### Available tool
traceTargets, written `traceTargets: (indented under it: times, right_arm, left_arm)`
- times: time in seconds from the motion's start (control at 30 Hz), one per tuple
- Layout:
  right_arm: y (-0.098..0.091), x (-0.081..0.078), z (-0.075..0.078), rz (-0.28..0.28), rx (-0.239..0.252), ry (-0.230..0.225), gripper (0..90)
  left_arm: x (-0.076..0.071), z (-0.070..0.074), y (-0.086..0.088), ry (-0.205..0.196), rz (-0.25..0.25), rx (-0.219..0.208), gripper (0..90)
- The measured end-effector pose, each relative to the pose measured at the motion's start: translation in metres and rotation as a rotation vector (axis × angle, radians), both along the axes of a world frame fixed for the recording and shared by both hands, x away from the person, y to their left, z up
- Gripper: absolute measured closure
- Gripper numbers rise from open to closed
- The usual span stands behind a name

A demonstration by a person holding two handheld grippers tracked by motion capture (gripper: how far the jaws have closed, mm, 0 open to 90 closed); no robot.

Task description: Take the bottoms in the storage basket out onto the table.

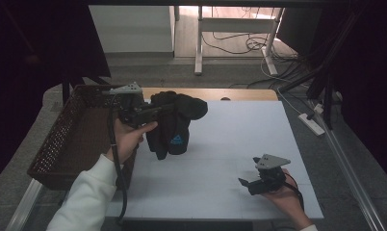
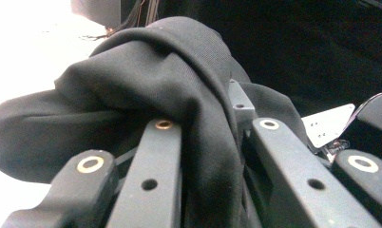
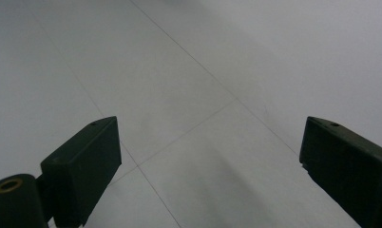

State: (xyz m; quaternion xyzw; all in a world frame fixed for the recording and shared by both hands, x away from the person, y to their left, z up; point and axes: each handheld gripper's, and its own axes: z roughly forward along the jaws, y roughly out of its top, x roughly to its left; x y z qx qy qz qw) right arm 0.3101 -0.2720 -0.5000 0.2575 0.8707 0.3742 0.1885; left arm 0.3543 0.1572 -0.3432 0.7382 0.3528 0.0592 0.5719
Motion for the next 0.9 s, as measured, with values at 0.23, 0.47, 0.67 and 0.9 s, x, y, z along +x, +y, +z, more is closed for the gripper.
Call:
traceTargets:
  times: [0.23,0.47,0.67,0.9]
  right_arm:
    - [-0.001,0.000,0.000,-0.002,0.003,-0.003,6.6]
    - [-0.001,0.000,0.001,0.000,0.006,-0.004,6.6]
    - [-0.002,0.000,0.001,-0.004,0.014,-0.005,6.6]
    - [-0.002,0.000,0.001,-0.004,0.014,-0.005,6.5]
  left_arm:
    - [0.002,-0.008,-0.010,0.018,-0.021,0.001,80.0]
    - [0.004,-0.021,-0.023,0.041,-0.044,0.019,80.0]
    - [0.005,-0.033,-0.031,0.063,-0.058,0.027,80.0]
    - [0.007,-0.049,-0.038,0.096,-0.073,0.038,80.0]
